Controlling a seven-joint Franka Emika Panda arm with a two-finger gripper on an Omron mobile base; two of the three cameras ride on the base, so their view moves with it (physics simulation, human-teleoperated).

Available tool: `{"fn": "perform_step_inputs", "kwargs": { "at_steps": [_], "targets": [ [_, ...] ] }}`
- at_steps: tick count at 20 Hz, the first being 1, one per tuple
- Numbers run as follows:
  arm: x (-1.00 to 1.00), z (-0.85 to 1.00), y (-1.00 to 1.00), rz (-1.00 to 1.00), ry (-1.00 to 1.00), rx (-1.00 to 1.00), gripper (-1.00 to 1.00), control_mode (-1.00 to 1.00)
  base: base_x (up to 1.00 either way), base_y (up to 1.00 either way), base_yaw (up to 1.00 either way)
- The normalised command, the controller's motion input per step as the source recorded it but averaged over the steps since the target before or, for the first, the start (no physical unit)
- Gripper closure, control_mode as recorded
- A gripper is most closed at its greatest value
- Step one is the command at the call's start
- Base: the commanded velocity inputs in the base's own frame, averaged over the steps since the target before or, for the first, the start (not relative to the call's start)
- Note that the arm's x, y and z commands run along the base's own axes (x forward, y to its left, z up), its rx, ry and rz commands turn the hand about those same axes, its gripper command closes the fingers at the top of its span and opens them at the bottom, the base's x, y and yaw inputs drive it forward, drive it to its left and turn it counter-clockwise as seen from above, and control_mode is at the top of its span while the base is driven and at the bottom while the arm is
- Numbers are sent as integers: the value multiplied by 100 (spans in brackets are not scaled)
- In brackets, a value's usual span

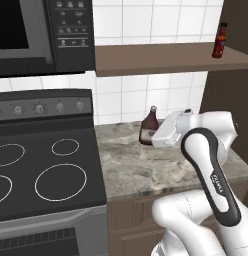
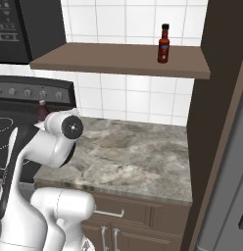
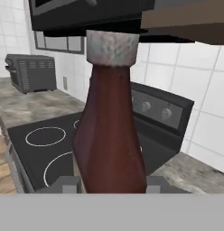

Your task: Take 2 condiments from the cabinet and move them on the counter near the stove.Make sure the condiments are lined up with each other, next to each other.

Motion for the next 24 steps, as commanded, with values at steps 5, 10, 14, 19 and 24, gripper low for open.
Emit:
{"fn": "perform_step_inputs", "kwargs": {
  "at_steps": [5,10,14,19,24],
  "targets": [
    [30,-54,0,7,5,-2,100,-100,0,0,0],
    [38,-51,2,8,8,-2,100,-100,0,0,0],
    [42,-35,6,9,12,0,100,-100,0,0,0],
    [40,-30,12,9,10,0,100,-100,0,0,0],
    [29,-31,20,9,2,-1,100,-100,0,0,0]
  ]
}}
